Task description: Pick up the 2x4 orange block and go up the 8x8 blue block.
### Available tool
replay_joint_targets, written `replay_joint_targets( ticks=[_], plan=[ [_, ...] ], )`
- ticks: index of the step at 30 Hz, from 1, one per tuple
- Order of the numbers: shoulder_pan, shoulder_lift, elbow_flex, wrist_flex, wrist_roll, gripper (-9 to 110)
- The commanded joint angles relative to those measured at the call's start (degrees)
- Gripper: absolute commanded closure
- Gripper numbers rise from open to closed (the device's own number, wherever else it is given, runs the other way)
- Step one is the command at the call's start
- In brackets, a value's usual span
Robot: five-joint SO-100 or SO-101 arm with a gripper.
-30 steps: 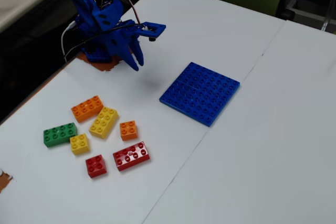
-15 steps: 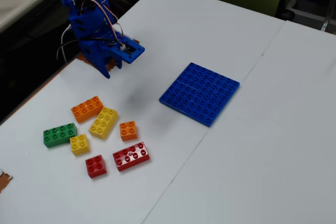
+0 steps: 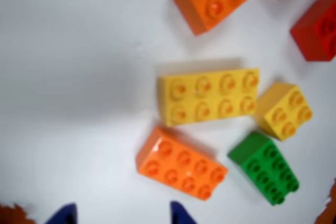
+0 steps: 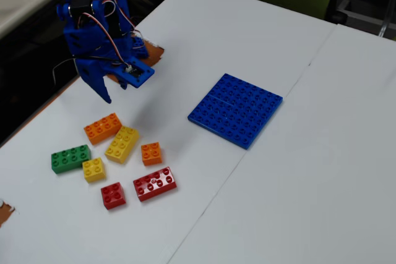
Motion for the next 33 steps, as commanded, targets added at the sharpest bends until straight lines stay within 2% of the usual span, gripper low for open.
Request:
replay_joint_targets(
  ticks=[1,8,14,21,27,33],
  plan=[
    [2.8,-1.2,-4.4,-1.8,-11.1,80],
    [7.1,-8.2,-5.8,-8.9,-30.1,80],
    [7.9,-17.0,-8.7,-12.1,-37.4,79],
    [8.2,-22.3,-13.5,-9.7,-50.2,78],
    [7.6,-22.9,-14.9,-7.6,-57.6,77],
    [5.6,-22.9,-12.0,-8.4,-56.0,78]
  ],
)
